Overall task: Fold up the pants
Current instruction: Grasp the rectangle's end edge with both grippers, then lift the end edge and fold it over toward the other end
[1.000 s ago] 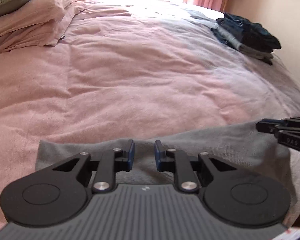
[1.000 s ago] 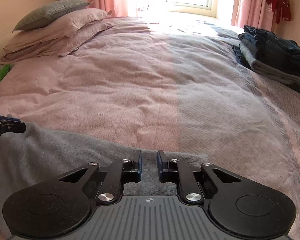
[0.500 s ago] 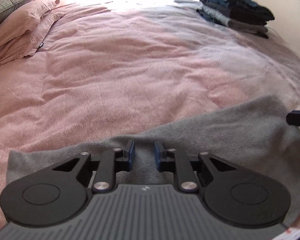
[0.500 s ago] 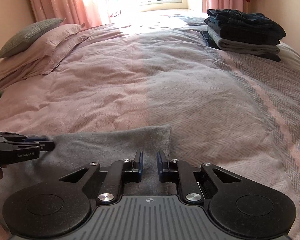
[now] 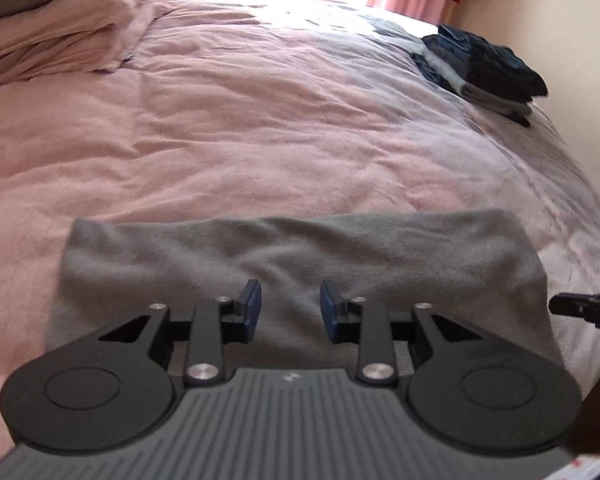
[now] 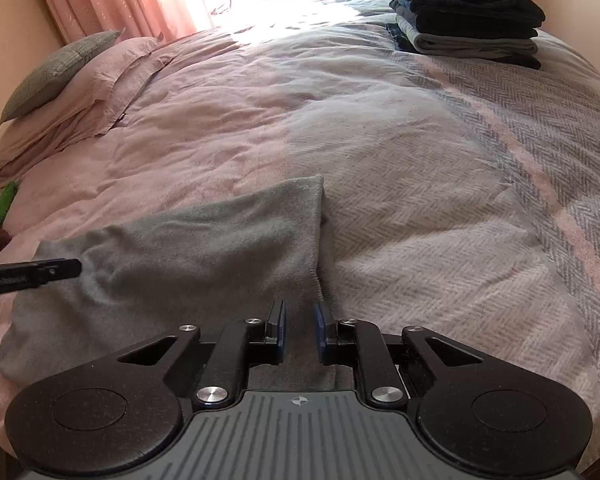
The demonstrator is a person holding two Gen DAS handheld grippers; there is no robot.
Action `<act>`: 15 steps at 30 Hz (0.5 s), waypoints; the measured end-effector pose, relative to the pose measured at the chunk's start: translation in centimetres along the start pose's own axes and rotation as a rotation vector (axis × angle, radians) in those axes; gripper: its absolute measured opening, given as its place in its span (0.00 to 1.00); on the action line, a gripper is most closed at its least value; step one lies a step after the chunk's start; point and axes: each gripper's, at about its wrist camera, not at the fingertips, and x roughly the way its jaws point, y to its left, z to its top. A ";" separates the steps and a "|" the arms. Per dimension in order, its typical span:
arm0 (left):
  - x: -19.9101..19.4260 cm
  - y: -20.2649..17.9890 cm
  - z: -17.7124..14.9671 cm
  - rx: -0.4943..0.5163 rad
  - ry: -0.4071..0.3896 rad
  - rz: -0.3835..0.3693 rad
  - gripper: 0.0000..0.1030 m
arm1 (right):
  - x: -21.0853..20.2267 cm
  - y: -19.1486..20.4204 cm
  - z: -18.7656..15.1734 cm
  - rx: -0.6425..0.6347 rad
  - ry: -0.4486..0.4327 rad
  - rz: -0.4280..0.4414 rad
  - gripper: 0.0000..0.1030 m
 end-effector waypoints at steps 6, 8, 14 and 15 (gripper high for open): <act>-2.6 11.8 -1.4 -0.221 0.097 0.121 0.53 | 1.2 2.2 -1.0 0.007 0.050 -0.012 0.11; -2.4 14.7 -2.0 -0.298 0.120 0.078 0.59 | 1.6 2.7 -1.3 0.031 0.060 -0.017 0.11; 0.8 19.7 -3.4 -0.505 0.160 -0.140 0.61 | 2.1 5.7 -1.6 0.008 0.056 -0.054 0.11; 1.1 20.0 -3.4 -0.515 0.154 -0.177 0.61 | 2.3 6.2 -1.7 0.006 0.061 -0.055 0.11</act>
